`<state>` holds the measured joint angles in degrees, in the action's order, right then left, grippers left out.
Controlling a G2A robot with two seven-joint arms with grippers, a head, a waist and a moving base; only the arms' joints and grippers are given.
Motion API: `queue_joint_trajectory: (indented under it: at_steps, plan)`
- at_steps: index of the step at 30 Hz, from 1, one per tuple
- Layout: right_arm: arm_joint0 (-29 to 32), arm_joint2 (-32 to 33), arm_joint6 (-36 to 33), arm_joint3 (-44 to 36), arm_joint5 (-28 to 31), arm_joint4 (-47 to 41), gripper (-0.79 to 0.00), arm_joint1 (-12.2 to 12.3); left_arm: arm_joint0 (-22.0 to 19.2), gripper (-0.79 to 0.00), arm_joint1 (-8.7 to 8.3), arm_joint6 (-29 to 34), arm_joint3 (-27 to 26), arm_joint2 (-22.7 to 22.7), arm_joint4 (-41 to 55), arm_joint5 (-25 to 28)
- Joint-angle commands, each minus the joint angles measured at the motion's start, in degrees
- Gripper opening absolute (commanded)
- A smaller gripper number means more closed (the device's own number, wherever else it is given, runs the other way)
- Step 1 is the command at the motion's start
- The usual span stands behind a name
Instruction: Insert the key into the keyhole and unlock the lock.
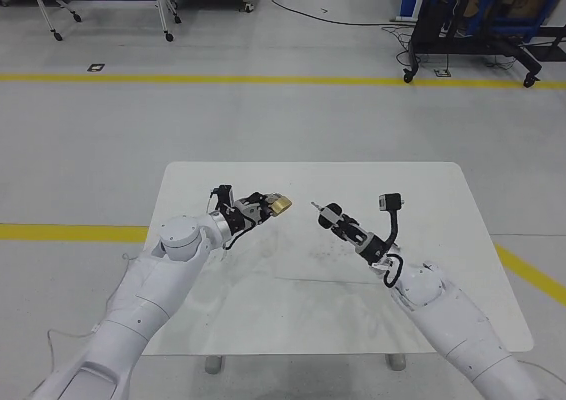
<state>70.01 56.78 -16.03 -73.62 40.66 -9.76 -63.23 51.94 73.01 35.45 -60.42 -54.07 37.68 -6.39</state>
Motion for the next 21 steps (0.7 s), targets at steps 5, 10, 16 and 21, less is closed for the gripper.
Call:
queue_joint_trajectory:
  at_steps: [5,10,16,21]
  plan:
    - [0.6,-0.5,0.5,-1.2,-3.4,-0.7,-0.785,-0.3,1.2,-0.785,0.02,-1.0,-1.3,-0.2,-0.1,0.1]
    - [0.3,-1.7,-0.3,-1.5,-10.4,-7.4,-0.785,-1.3,2.5,-0.785,-0.03,-2.9,-3.9,-0.3,-2.9,1.3]
    - [-0.2,-2.6,0.5,-2.2,-17.2,-10.7,-0.785,-2.3,4.0,-0.785,-0.25,-6.2,-6.8,-1.0,-7.0,2.1]
    - [0.7,-2.6,1.4,-4.0,-20.1,-9.4,-0.785,-2.6,4.9,-0.785,-0.22,-8.0,-8.3,-0.9,-9.5,1.4]
